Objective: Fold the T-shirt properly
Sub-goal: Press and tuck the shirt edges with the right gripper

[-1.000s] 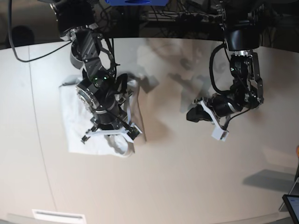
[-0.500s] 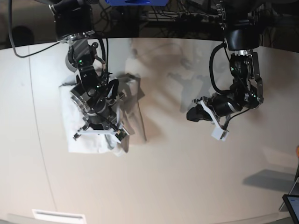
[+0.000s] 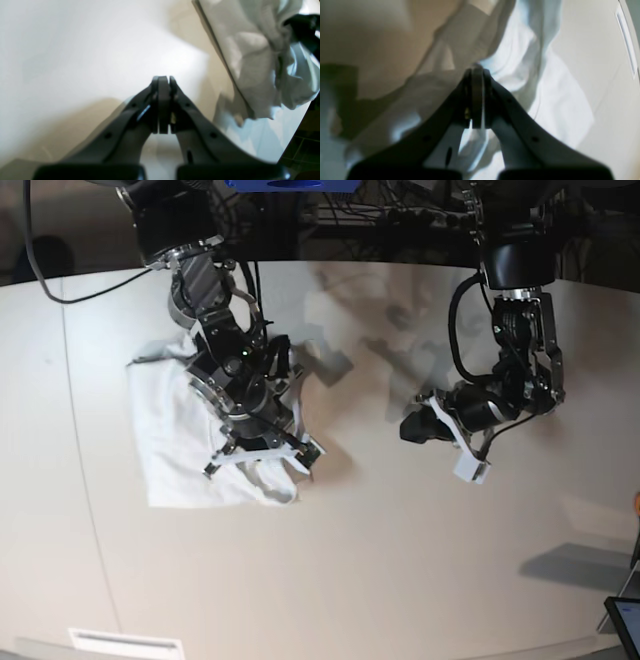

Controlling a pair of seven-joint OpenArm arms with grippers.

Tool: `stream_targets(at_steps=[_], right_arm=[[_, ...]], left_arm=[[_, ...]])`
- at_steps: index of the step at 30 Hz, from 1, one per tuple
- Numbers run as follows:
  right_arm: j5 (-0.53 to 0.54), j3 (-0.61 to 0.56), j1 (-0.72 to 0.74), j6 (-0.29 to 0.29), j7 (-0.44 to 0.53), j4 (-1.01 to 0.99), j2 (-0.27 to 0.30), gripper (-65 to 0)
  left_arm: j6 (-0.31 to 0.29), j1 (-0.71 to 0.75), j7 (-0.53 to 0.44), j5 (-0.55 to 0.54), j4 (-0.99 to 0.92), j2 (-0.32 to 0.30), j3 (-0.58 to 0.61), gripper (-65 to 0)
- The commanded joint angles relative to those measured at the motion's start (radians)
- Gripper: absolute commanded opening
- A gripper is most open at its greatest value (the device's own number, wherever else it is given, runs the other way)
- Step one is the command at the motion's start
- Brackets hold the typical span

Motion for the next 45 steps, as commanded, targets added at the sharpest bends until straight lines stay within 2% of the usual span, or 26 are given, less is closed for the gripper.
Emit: stream_targets(at_steps=[1, 6, 11, 14, 17, 19, 21, 30, 39, 45], right_arm=[[-0.009, -0.002, 0.021, -0.009, 0.016, 0.018, -0.005, -64.0], [-0.008, -0.052, 0.004, -0.012, 0.016, 0.016, -0.006, -64.0], [-0.012, -0.054, -0.002, -0.012, 0.015, 0.028, -0.006, -64.0], [-0.014, -0.049, 0.007, -0.012, -0.010, 0.131, 0.005, -64.0], [-0.014, -0.009, 0.015, -0.012, -0.063, 0.246, 0.026, -64.0], [-0.014, 0.017, 0.022, -0.012, -0.137, 0.269, 0.034, -64.0], [-0.014, 0.052, 0.009, -0.012, -0.163, 0.269, 0.051, -64.0], [-0.014, 0.064, -0.162, -0.012, -0.151, 0.275, 0.055, -64.1], [-0.008, 0.052, -0.203, -0.012, -0.151, 0.269, 0.038, -64.1], [-0.006, 0.006, -0.217, -0.011, -0.149, 0.239, 0.006, -64.1]], left_arm=[[-0.004, -0.021, -0.023, -0.022, 0.015, -0.008, -0.004, -65.0], [-0.006, -0.019, -0.023, -0.022, 0.013, -0.010, -0.004, -65.0], [-0.006, -0.022, -0.024, -0.022, 0.013, -0.008, -0.004, -65.0], [-0.006, -0.022, -0.024, -0.022, 0.013, -0.008, -0.004, -65.0], [-0.006, -0.022, -0.024, -0.022, 0.013, -0.007, -0.004, -65.0], [-0.006, -0.019, -0.024, -0.022, 0.013, -0.007, -0.004, -65.0], [-0.006, -0.019, -0.024, -0.022, 0.013, -0.007, -0.004, -65.0], [-0.004, -0.022, -0.024, -0.022, 0.013, -0.005, 0.001, -65.0], [-0.004, -0.021, -0.024, -0.017, 0.013, 0.049, 0.007, -65.0], [-0.004, -0.024, -0.024, -0.017, 0.013, 0.050, 0.007, -65.0]])
